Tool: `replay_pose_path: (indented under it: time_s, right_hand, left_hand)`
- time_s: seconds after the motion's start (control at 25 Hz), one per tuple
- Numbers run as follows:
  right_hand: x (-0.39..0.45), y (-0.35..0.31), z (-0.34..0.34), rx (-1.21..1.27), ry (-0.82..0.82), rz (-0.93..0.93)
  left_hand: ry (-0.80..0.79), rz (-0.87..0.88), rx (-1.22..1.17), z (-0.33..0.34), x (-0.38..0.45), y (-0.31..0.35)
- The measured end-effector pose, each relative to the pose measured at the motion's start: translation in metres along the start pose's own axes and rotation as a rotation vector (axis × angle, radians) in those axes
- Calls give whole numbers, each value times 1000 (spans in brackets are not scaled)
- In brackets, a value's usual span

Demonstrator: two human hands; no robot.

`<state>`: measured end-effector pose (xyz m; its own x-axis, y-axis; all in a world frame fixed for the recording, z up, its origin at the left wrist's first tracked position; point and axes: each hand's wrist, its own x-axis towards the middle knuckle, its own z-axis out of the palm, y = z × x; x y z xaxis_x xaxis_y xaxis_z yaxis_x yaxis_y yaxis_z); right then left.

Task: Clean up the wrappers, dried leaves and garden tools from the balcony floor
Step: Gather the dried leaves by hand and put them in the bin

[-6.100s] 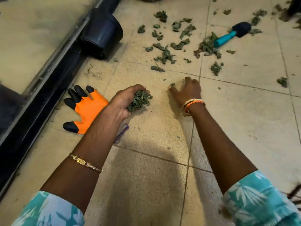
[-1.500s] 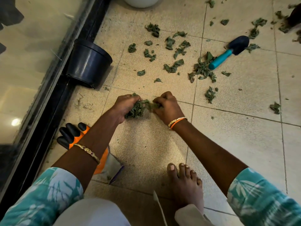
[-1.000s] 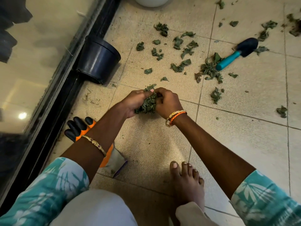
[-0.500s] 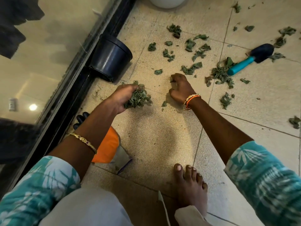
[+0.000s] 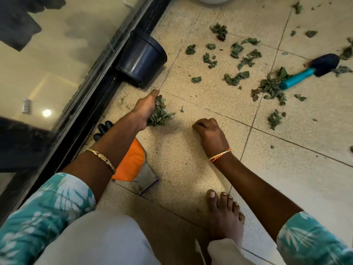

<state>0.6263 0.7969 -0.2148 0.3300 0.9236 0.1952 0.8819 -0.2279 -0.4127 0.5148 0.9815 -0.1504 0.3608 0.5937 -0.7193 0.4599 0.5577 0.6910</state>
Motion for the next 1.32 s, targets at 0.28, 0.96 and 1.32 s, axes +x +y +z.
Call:
replay_pose_path:
  time_s: [0.28,0.96,1.32]
  right_hand:
    - [79,4,-42,305,123,332]
    - [33,-13,25,-37,-32,-126]
    - [49,-27,-4,96,-94,80]
  left_hand:
    - [6,-61,-16,-11,-10,-8]
    - [67,-33,-71,-40,-23,-23]
    - [17,-77,-93,-9,-23,-31]
